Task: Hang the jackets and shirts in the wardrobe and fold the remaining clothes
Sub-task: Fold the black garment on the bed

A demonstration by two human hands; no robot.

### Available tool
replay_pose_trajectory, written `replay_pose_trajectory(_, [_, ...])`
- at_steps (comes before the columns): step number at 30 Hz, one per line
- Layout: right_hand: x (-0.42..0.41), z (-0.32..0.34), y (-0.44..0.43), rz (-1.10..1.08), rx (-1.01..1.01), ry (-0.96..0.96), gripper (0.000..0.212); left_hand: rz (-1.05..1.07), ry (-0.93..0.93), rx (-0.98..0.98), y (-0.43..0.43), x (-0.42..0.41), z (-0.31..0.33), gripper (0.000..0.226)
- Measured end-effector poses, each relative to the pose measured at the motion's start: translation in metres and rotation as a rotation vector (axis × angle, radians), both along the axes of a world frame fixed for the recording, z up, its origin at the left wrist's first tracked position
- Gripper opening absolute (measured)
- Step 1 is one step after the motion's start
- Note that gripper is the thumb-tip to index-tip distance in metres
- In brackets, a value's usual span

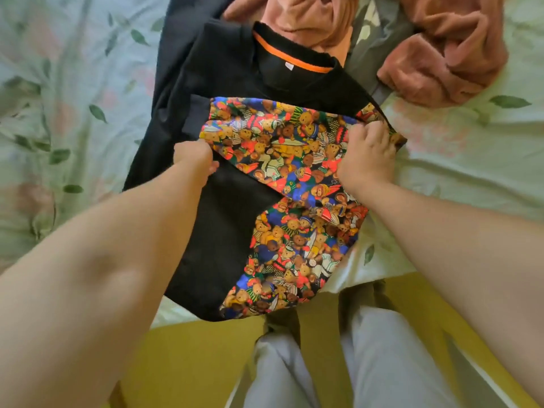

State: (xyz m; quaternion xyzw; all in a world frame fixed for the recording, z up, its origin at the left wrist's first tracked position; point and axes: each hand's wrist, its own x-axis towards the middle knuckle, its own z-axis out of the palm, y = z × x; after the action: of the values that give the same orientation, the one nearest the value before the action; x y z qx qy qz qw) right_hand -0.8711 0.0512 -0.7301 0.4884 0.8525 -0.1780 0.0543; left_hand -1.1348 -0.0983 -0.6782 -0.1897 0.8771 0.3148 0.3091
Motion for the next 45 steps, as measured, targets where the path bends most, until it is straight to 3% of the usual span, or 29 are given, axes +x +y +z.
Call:
replay_pose_trajectory(5, [-0.041, -0.003, -0.055, 0.272, -0.232, 0.02, 0.032, 0.079, -0.097, 0.124, 0.008, -0.035, -0.006, 0.053])
replay_pose_trajectory(12, [-0.097, 0.003, -0.089, 0.379, -0.277, 0.072, 0.051, 0.159, -0.16, 0.176, 0.005, -0.064, -0.031, 0.039])
replay_pose_trajectory(17, [-0.148, 0.017, -0.078, 0.349, -0.186, 0.171, 0.054, 0.217, -0.3, 0.567, -0.018, -0.071, -0.032, 0.021])
replay_pose_trajectory(19, [-0.167, 0.022, -0.072, 0.344, -0.153, 0.196, 0.055, 0.124, -0.331, 0.535, -0.024, -0.07, -0.036, 0.026])
replay_pose_trajectory(21, [-0.185, 0.024, -0.071, 0.358, -0.148, 0.197, 0.057, 0.1, -0.257, 0.488, -0.025, -0.073, -0.041, 0.048])
replay_pose_trajectory(23, [-0.199, 0.023, -0.072, 0.401, -0.196, 0.094, 0.057, 0.03, -0.121, 0.363, -0.024, -0.077, -0.048, 0.077])
replay_pose_trajectory(25, [-0.208, 0.019, -0.073, 0.44, -0.236, -0.094, 0.057, -0.143, 0.047, 0.127, -0.023, -0.078, -0.05, 0.086])
replay_pose_trajectory(27, [-0.211, 0.016, -0.073, 0.433, -0.248, -0.183, 0.06, -0.24, 0.217, 0.013, -0.022, -0.083, -0.049, 0.076])
replay_pose_trajectory(31, [-0.207, 0.012, -0.076, 0.474, -0.21, -0.08, 0.062, -0.215, 0.487, -0.013, -0.008, -0.112, -0.037, 0.038])
replay_pose_trajectory(35, [-0.201, 0.004, -0.079, 0.705, -0.151, -0.011, 0.056, -0.509, 0.58, -0.224, 0.004, -0.147, -0.033, 0.026])
replay_pose_trajectory(40, [-0.207, -0.01, -0.085, 0.656, -0.335, -0.152, 0.066, -0.974, 0.476, -0.293, 0.013, -0.16, -0.044, 0.042])
replay_pose_trajectory(45, [-0.223, -0.015, -0.086, 0.641, -0.429, -0.224, 0.071, -0.962, 0.452, -0.317, 0.023, -0.163, -0.044, 0.053])
